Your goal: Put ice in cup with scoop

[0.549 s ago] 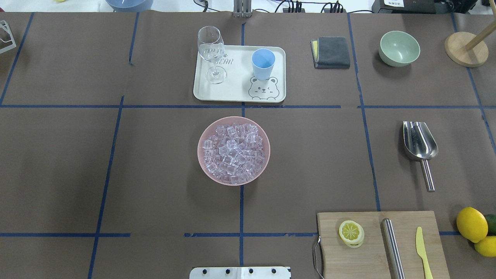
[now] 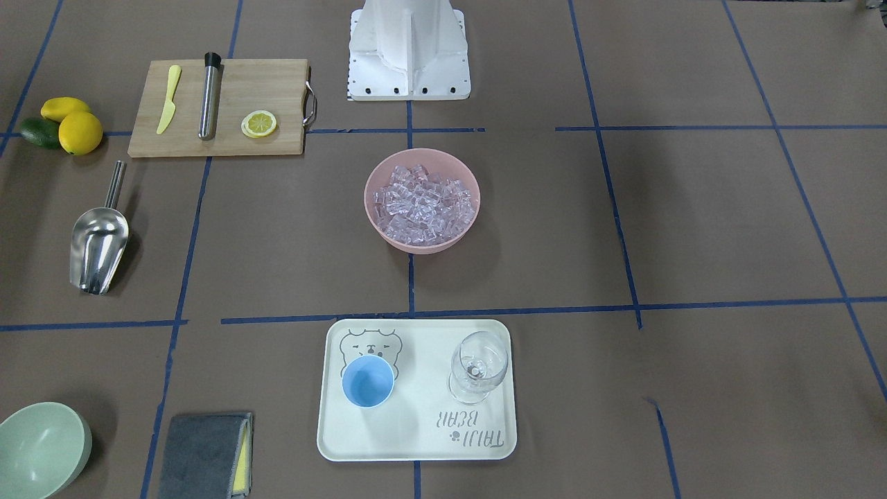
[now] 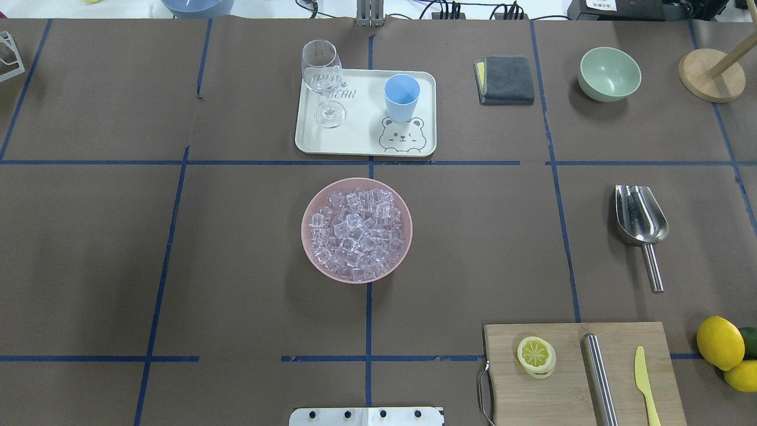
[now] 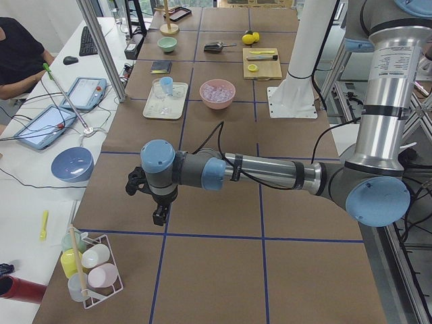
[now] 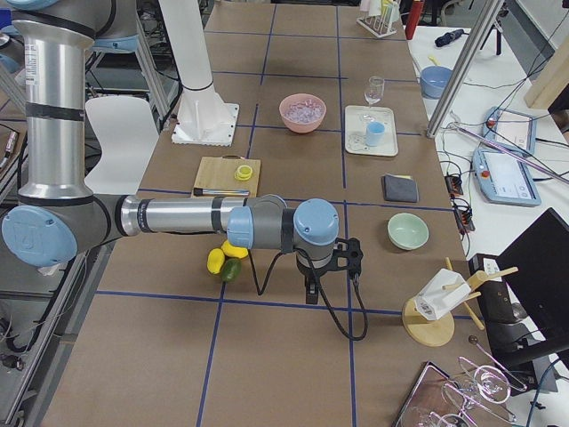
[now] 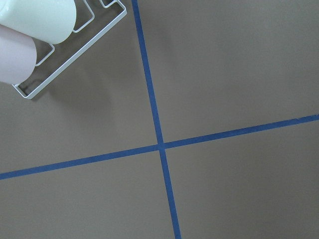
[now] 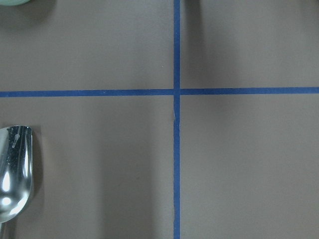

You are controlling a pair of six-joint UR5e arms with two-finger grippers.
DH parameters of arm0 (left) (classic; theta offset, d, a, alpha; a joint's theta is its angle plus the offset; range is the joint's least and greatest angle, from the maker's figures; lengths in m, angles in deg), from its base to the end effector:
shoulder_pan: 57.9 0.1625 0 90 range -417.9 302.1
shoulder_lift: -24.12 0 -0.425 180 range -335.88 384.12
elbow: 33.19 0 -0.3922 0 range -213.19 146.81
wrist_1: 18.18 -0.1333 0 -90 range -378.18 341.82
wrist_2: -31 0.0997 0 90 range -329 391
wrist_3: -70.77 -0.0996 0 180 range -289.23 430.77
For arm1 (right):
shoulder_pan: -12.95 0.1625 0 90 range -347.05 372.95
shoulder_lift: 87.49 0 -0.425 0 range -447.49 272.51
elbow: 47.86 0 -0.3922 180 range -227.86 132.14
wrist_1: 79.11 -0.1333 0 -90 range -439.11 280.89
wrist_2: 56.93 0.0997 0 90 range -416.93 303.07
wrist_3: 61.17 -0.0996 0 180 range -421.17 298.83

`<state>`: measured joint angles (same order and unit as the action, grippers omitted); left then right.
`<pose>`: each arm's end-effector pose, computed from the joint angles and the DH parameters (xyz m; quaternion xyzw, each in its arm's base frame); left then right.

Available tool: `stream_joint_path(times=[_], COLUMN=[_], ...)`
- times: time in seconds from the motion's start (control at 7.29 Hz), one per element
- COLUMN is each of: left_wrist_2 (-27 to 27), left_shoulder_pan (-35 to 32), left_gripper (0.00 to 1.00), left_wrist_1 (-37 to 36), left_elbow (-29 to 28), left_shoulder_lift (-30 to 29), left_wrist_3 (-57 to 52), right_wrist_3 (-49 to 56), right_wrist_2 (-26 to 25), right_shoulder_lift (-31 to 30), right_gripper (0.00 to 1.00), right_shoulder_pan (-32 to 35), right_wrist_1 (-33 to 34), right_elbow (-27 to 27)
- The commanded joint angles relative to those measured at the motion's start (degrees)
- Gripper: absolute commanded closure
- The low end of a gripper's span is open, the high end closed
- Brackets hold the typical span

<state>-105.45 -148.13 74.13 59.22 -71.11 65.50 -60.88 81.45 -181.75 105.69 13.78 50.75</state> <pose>-0.0633 -0.5373 0.5840 0.0985 0.3886 0.0744 0.9131 0.0808 -0.4575 0.6202 0.0225 -0.4093 0.0143 0.9120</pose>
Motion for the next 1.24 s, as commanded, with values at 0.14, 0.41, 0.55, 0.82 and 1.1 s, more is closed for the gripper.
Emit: stream_joint_path(times=[0.14,0.41,0.55,0.82,1.1], left_wrist_2=[-0.57,-12.36,-17.83,-18.59,-17.97], left_shoulder_pan=[1.2,3.57,6.01,12.24,15.26], left_gripper=[0.0,0.0,0.0,0.04,0.0], left_wrist_1=[7.93,13.15,16.99,26.21,43.65], left_elbow=[4.97,4.89,4.89,4.02,1.05], left_shoulder_lift=[-0.13,-0.39,-1.88,-2.42,-2.77], left_wrist_3=[-0.44,0.26,-0.18,-0.44,0.34], right_wrist_3=[-0.21,-0.12,-0.21,-1.35,-5.55], right_wrist_2=[0.75,0.84,0.49,2.15,3.92], right_shoulder_lift=[0.65,2.66,3.2,2.68,2.41], right_gripper=[0.0,0.0,0.0,0.0,0.0], right_shoulder_pan=[-0.54,-2.11,-3.95,-5.81,-7.74], right_wrist_1=[-0.95,-1.39,-1.48,-1.92,-2.09], right_elbow=[1.14,2.28,2.2,1.5,1.67])
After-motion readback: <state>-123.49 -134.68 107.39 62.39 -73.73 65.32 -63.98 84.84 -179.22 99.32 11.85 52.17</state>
